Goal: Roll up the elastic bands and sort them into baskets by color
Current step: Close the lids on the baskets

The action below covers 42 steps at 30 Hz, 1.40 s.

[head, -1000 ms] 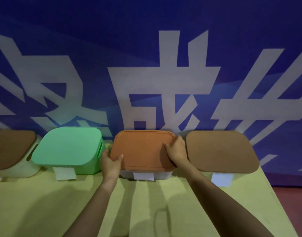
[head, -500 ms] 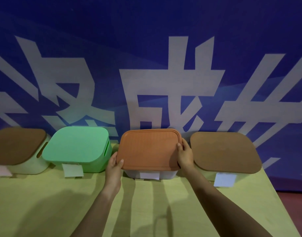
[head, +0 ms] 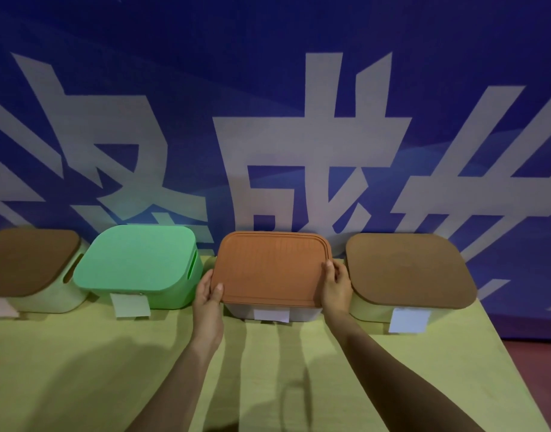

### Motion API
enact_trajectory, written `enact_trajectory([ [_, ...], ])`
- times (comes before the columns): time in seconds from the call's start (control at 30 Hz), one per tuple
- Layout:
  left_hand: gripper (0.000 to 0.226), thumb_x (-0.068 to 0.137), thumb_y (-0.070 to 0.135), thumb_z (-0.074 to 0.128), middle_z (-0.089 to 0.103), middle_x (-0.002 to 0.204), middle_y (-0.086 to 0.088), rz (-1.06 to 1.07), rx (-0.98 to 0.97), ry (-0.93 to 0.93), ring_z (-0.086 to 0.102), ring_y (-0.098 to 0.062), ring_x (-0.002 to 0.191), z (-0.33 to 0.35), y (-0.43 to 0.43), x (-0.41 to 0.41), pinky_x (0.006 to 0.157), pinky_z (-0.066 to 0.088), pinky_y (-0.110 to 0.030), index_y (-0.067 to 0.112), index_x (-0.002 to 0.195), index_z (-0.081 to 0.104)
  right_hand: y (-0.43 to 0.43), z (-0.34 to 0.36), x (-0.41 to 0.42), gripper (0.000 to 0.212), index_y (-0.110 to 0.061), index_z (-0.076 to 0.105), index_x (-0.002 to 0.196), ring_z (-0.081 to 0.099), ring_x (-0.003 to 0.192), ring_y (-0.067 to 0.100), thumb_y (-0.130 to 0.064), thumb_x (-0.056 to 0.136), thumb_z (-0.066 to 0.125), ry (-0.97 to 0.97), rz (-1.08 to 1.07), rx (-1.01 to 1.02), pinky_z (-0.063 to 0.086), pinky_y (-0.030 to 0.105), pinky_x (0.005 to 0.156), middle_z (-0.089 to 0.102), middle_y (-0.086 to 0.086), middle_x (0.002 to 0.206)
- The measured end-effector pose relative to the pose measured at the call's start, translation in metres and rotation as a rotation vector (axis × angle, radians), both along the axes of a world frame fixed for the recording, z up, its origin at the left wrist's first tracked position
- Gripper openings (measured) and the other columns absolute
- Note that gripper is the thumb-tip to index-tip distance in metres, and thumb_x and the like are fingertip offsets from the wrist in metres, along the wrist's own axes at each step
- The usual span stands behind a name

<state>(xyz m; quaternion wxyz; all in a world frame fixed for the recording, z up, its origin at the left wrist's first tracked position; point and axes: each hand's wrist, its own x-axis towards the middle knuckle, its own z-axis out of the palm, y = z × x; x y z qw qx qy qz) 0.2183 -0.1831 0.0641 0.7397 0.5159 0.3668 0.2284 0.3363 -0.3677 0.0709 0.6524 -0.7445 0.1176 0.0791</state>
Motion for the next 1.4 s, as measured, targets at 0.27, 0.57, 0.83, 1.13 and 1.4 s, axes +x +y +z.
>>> enact_trajectory([
  [0.27,0.044,0.099,0.002,0.041,0.046,0.143,-0.005,0.096,-0.119,-0.03,0.045,-0.017,0.127,0.001,-0.004,0.003,0.104,0.036,-0.032,0.014,0.141,0.039,-0.001,-0.016,-0.028,0.047,-0.015,0.053,0.13,0.057,0.107,0.02,-0.046,0.099,0.037,0.013,0.019,0.063,0.048,0.037,0.092,0.061,0.004,0.118],
  [0.57,0.059,0.091,-0.009,0.04,0.019,0.156,0.007,-0.297,0.863,0.471,0.007,-0.019,0.147,0.002,-0.002,0.01,0.118,-0.003,-0.039,0.022,0.141,0.042,0.003,-0.005,0.002,0.038,-0.01,0.05,0.132,0.049,0.105,0.02,-0.025,0.101,0.034,0.097,0.065,-0.074,0.039,0.035,0.09,0.056,0.009,0.124],
  [0.83,0.038,0.099,0.014,0.037,0.04,0.144,-0.007,-0.479,1.324,0.78,0.031,-0.023,0.135,0.023,-0.009,0.032,0.115,0.022,-0.036,0.013,0.137,0.04,0.013,0.013,0.048,0.046,0.0,0.044,0.133,0.051,0.115,0.035,-0.031,0.099,0.045,0.196,0.229,-0.307,0.037,0.034,0.082,0.054,0.019,0.127],
  [1.13,0.09,0.077,0.083,0.009,-0.006,0.16,-0.006,-0.706,1.352,0.947,-0.012,-0.036,0.144,0.018,-0.037,0.064,0.102,-0.014,-0.07,0.032,0.151,-0.003,0.024,0.014,0.084,0.04,-0.011,0.061,0.104,0.055,0.104,0.029,-0.047,0.095,0.046,0.285,0.164,-0.111,0.043,0.045,0.099,0.061,0.011,0.107],
  [1.4,0.091,0.075,0.084,0.007,-0.017,0.158,0.0,-0.723,1.346,0.951,-0.026,-0.031,0.142,0.014,-0.037,0.07,0.101,-0.016,-0.072,0.034,0.15,-0.009,0.027,0.004,0.099,0.047,-0.008,0.054,0.124,0.054,0.11,0.03,-0.044,0.094,0.05,0.363,0.149,-0.026,0.041,0.044,0.102,0.059,0.011,0.123],
])
